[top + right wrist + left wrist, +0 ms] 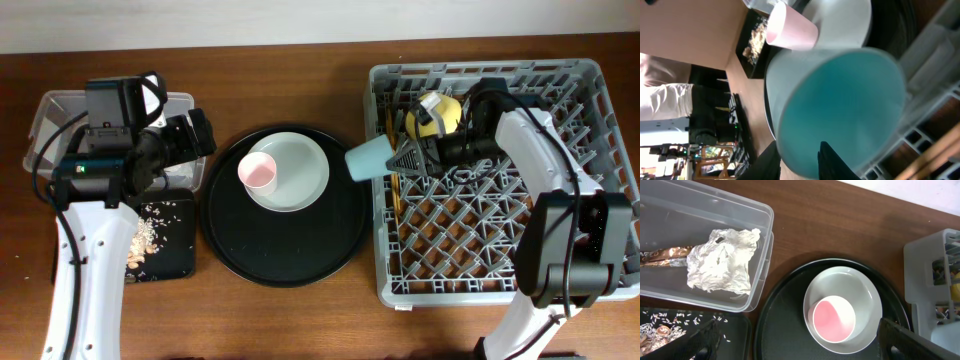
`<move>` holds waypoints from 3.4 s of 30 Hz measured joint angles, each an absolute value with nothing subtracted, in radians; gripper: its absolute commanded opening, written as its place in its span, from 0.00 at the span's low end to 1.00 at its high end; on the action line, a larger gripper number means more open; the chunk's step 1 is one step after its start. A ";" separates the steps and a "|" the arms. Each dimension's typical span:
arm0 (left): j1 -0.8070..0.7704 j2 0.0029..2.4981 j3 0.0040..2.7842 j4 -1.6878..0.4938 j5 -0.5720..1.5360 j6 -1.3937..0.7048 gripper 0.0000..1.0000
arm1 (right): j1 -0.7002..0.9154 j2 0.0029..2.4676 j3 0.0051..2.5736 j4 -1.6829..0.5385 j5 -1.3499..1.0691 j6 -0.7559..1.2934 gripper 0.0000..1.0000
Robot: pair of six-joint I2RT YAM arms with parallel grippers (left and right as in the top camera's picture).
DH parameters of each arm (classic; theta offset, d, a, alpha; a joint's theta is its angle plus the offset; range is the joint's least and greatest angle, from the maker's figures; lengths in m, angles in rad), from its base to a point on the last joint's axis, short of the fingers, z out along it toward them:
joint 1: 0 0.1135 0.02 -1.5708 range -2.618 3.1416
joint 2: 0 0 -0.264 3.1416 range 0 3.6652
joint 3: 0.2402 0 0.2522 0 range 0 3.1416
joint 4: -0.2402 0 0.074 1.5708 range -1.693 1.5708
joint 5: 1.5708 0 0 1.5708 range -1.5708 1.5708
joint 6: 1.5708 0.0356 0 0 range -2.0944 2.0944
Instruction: Sort waste into correct bins and load items into the dishwasher rack
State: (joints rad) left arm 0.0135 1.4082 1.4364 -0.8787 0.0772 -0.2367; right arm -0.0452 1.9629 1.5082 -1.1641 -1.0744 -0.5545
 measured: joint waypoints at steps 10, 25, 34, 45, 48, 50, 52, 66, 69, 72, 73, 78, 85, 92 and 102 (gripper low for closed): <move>0.014 1.408 1.436 -0.879 0.078 -0.237 0.99 | -0.093 1.963 1.475 -1.170 -0.979 -0.556 0.04; 0.014 1.408 1.436 -0.879 0.077 -0.237 0.99 | 0.008 1.860 1.478 -1.134 -0.943 -0.448 0.04; 0.014 1.408 1.436 -0.879 0.077 -0.237 0.99 | 0.500 1.757 1.489 -1.060 -0.316 -0.073 0.31; 0.014 1.408 1.436 -0.879 0.078 -0.237 0.99 | 0.870 1.757 1.481 -1.048 0.218 0.080 0.32; 0.014 1.408 1.436 -0.879 0.078 -0.237 0.99 | 0.905 1.757 1.466 -1.021 0.295 0.092 0.32; 0.014 1.408 1.436 -0.879 0.078 -0.237 0.99 | 0.917 1.757 1.431 -0.986 0.332 0.099 0.32; 0.014 1.408 1.436 -0.879 0.077 -0.237 0.99 | 0.921 1.757 1.371 -0.956 0.357 0.104 0.32; 0.014 1.408 1.436 -0.879 0.078 -0.237 0.99 | 0.921 1.761 1.242 -0.882 0.456 0.123 0.31; 0.014 1.408 1.436 -0.879 0.078 -0.237 0.99 | 0.921 1.761 1.242 -0.875 0.482 0.124 0.30; 0.014 1.408 1.436 -0.879 0.078 -0.237 0.99 | 0.921 1.761 1.242 -0.869 0.495 0.123 0.29; 0.014 1.408 1.436 -0.879 0.078 -0.237 0.99 | 0.921 1.761 1.242 -0.869 0.498 0.123 0.29; 0.014 1.408 1.436 -0.879 0.078 -0.237 0.99 | 0.921 1.761 1.207 -0.802 0.508 0.123 0.30; 0.014 1.408 1.436 -0.879 0.078 -0.237 0.99 | 0.921 1.761 1.143 -0.749 0.532 0.107 0.28; 0.014 1.408 1.436 -0.879 0.078 -0.237 0.99 | 0.896 1.757 1.143 -0.751 0.638 0.106 0.04; 0.014 1.408 1.436 -0.879 0.078 -0.237 0.99 | 0.863 1.673 1.149 -0.747 0.534 0.104 0.04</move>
State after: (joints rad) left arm 0.0135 1.4082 1.4364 -0.8787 0.0776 -0.2367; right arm 0.8635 1.6726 1.1488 -0.7471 0.5343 0.1043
